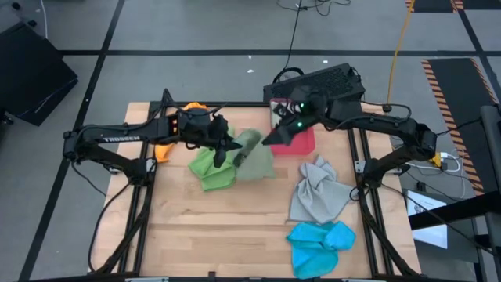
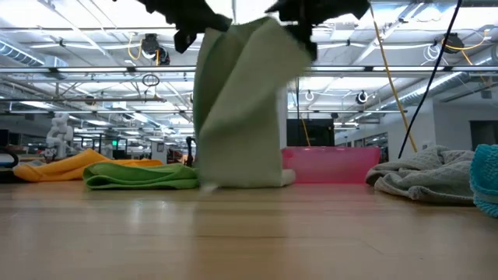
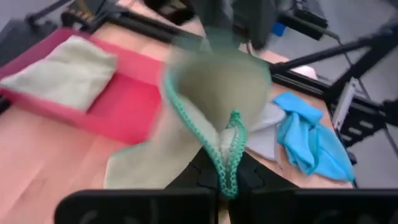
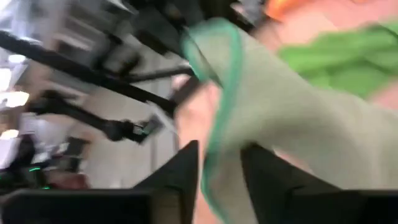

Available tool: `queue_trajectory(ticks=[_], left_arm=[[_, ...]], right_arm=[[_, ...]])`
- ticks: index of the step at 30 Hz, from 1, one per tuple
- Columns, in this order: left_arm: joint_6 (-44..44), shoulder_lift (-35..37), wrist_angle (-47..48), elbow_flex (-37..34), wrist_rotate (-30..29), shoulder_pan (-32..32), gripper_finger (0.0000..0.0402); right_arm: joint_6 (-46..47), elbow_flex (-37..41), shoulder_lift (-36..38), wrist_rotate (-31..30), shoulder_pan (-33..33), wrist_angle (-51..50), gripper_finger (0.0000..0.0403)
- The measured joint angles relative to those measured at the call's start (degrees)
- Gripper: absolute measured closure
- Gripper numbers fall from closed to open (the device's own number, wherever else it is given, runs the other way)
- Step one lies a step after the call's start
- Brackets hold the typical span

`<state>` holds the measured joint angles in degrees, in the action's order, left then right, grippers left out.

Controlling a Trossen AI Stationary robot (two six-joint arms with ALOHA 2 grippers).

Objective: Fold microfiber towels
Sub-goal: Fold the light green microfiber cloth

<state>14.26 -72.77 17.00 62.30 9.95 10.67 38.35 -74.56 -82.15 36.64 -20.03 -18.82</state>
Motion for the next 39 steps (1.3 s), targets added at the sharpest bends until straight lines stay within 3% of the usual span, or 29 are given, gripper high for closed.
queue_trajectory(ticks=[7, 15, 18, 23, 32, 39], left_arm=[[5.43, 0.02, -1.01, 0.00, 0.51, -0.46, 0.0394], [7.28, 0.02, -0.07, 0.00, 0.85, -0.51, 0.0386], [7.28, 0.02, -0.07, 0.00, 2.31, -0.51, 0.0396], [7.36, 0.02, -0.07, 0.00, 2.51, -0.77, 0.0386], [10.36, 0.02, -0.07, 0.00, 2.52, -2.15, 0.0387], [10.54, 0.02, -0.11, 0.00, 2.23, -2.53, 0.0394]], right_arm=[[-4.51, 0.00, 0.30, -12.30, 4.74, -16.42, 0.0191], [-16.49, 0.00, 0.33, -24.69, 16.30, -16.86, 0.0173], [-18.72, 1.67, 0.43, -29.04, 21.24, -12.23, 0.0175], [-11.52, 9.36, 0.41, -39.62, 28.69, -1.86, 0.0173], [-14.44, 22.93, -1.29, -64.80, 37.99, 22.43, 0.0130], [-12.33, 22.57, -10.68, -68.44, 39.32, 32.77, 0.0106]])
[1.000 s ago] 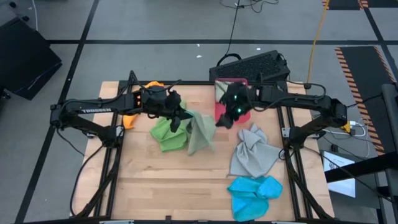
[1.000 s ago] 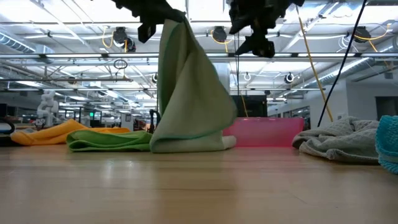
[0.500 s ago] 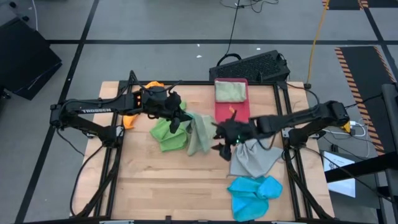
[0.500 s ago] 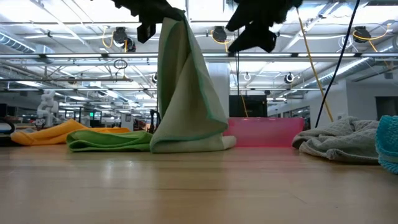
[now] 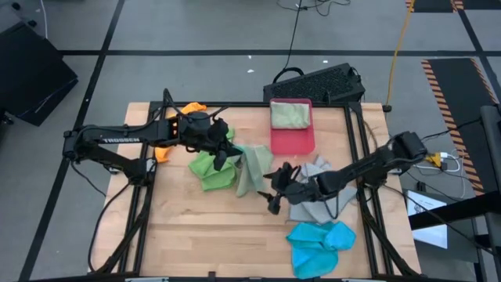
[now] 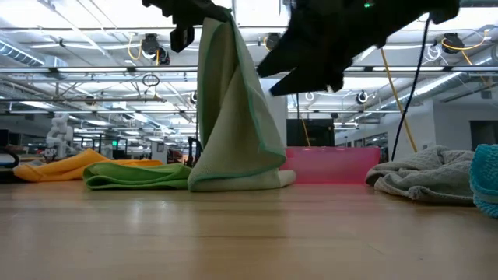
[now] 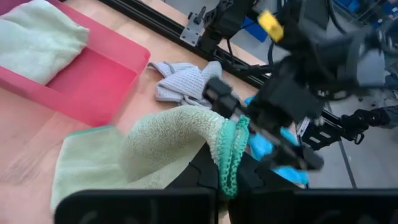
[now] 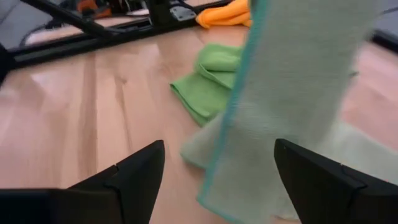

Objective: Fold microfiber towels
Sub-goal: Fold the light green microfiber cloth

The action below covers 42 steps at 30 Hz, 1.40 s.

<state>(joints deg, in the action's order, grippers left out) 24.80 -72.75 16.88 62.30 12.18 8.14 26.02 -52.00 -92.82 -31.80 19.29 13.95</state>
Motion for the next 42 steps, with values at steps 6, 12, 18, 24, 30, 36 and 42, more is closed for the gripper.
queue_trajectory(ticks=[6, 12, 18, 24, 30, 36, 42], left_arm=[[1.15, 0.00, -0.04, 0.00, -0.50, -0.02, 0.0388], [1.51, 0.00, 0.00, 0.00, -0.86, 0.00, 0.0390], [3.06, 0.00, 0.00, 0.00, -1.73, 0.00, 0.0395], [4.68, 0.00, 0.08, 0.02, -1.73, 0.00, 0.0387], [5.85, 0.00, 0.27, 0.02, -1.75, 0.00, 0.0395], [6.89, 0.00, 1.58, 0.02, -1.75, 0.00, 0.0391], [6.84, 0.00, 2.83, 0.02, -1.75, 0.00, 0.0387]], right_arm=[[2.24, -6.14, -7.73, -3.17, 0.08, -2.41, 0.0106], [10.57, -11.14, -11.12, -9.69, 0.11, -16.21, 0.0114], [11.70, -11.16, -14.17, -10.13, 0.13, -13.41, 0.0121], [18.53, -11.15, -15.99, -10.16, -0.92, -16.61, 0.0145], [18.13, -11.16, -18.45, -9.67, -1.87, -10.66, 0.0197], [17.96, -10.90, -18.77, -7.30, -2.59, -10.81, 0.0253], [17.97, -10.74, -18.77, -4.10, -2.89, -13.46, 0.0363]])
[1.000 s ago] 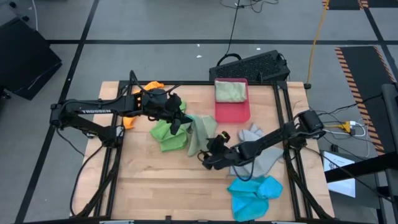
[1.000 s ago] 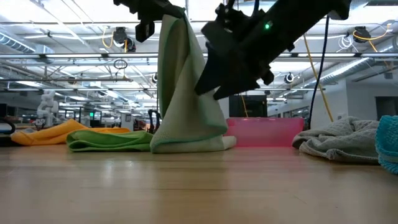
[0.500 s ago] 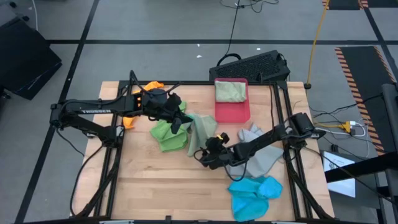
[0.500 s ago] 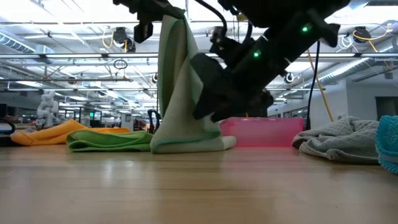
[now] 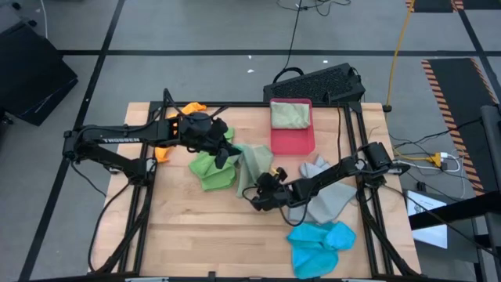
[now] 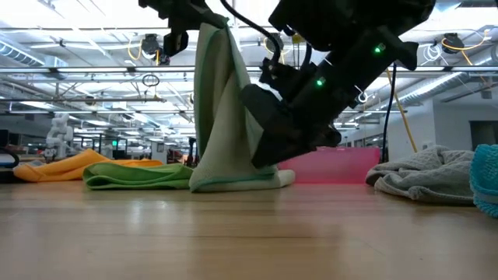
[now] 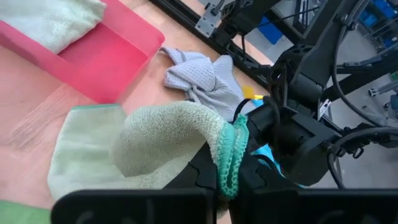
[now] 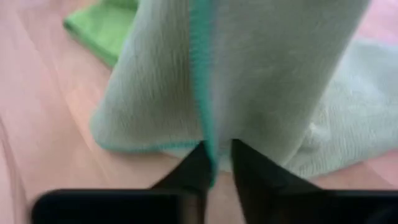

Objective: Fold microfiber towels
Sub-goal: Fold the light green microfiber cloth

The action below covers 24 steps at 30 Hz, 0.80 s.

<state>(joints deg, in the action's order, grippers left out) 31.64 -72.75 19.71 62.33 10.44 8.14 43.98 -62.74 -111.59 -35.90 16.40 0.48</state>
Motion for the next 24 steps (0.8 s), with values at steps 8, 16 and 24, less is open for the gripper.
queue_trajectory(ticks=[8, 16, 24], left_arm=[[-2.59, 0.00, 4.79, 0.01, 3.08, -0.06, 0.0395], [-7.76, 0.00, 10.26, 0.02, 5.80, -1.91, 0.0324], [-17.06, 0.00, 19.41, 0.02, -1.92, -6.29, 0.0234]], right_arm=[[-3.81, 0.04, 4.96, 11.54, -0.13, -4.93, 0.0400], [-11.76, 0.02, 20.09, 30.44, -1.23, -15.20, 0.0401], [-13.47, 0.02, 32.06, 47.84, -6.66, -23.91, 0.0402]])
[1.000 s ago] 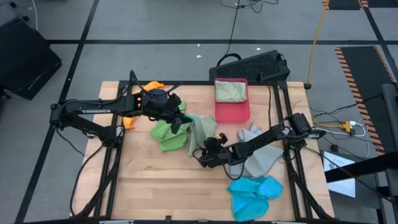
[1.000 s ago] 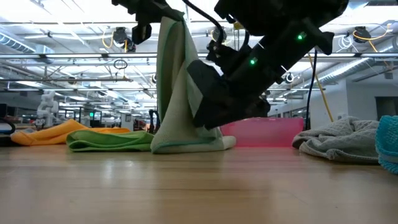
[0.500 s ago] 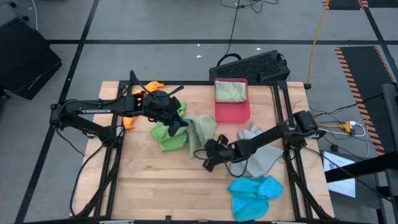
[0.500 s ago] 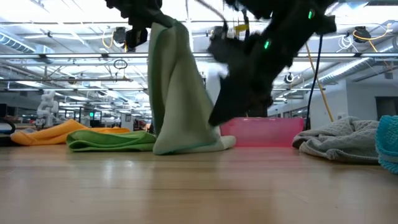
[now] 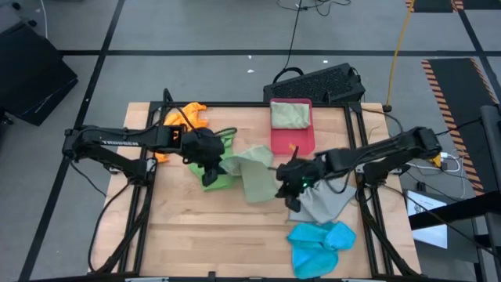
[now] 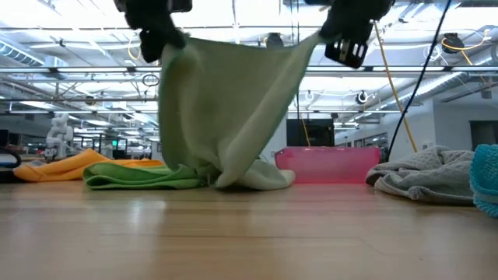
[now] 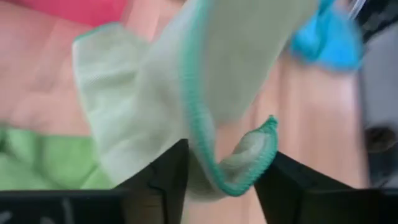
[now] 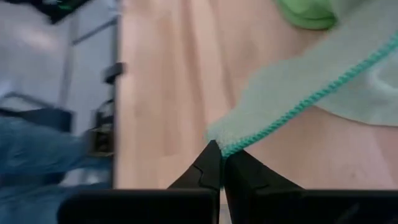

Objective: Fold microfiber towels
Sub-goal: Fold the light green microfiber cloth

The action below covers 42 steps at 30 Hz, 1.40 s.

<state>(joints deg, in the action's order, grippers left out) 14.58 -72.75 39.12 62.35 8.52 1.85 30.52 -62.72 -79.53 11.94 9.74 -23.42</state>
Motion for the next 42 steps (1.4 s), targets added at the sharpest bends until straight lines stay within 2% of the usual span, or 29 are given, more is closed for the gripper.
queue_trajectory(ticks=[4, 7, 13, 18, 21, 24, 26, 30, 33, 37, 39, 42], left_arm=[[-9.21, 0.00, 4.28, 0.00, -5.12, -1.97, 0.0188], [-13.25, 0.02, 4.14, 0.00, -5.25, -1.63, 0.0154], [-9.36, 0.64, 5.20, 0.00, 1.92, 1.28, 0.0110], [-9.78, 0.37, 9.74, 0.00, 13.78, 3.09, 0.0117], [-13.84, 0.24, 12.74, -1.57, 15.56, 2.40, 0.0125], [-17.49, 0.23, 15.70, -4.35, 10.62, 1.00, 0.0127], [-16.54, 0.22, 16.75, -5.96, 6.87, -0.03, 0.0128], [-7.81, 0.24, 12.88, -8.45, 4.83, -2.59, 0.0128], [0.25, 0.37, 7.85, -9.22, 2.25, -7.25, 0.0128], [8.88, 0.37, -2.89, -10.79, -10.45, -15.24, 0.0128], [11.57, 0.37, -7.59, -12.13, -18.33, -19.00, 0.0128], [14.08, -0.58, -13.84, -13.43, -26.68, -22.27, 0.0128]], right_arm=[[-1.13, 0.00, 3.35, 8.43, -4.01, -0.88, 0.0402], [-1.25, 0.00, 4.85, 14.20, -6.99, -1.72, 0.0402], [-1.67, 0.00, 6.01, 24.29, -12.46, -1.61, 0.0402], [-1.65, 0.00, 6.21, 31.41, -16.28, -1.18, 0.0402], [-1.64, 0.00, 6.17, 34.80, -18.26, -1.32, 0.0403], [-1.65, 0.00, 6.19, 36.40, -19.59, -1.28, 0.0403], [-1.65, 0.00, 6.17, 36.46, -20.11, -1.30, 0.0403], [-1.63, 0.00, 6.17, 36.55, -20.57, -1.31, 0.0403], [-1.00, 0.00, 6.17, 36.23, -20.62, -1.31, 0.0403], [1.69, 0.00, 6.17, 33.52, -20.70, -1.30, 0.0403], [3.56, 0.00, 6.17, 31.74, -21.04, -1.22, 0.0403], [5.54, 0.00, 6.15, 29.40, -21.48, -1.09, 0.0403]])
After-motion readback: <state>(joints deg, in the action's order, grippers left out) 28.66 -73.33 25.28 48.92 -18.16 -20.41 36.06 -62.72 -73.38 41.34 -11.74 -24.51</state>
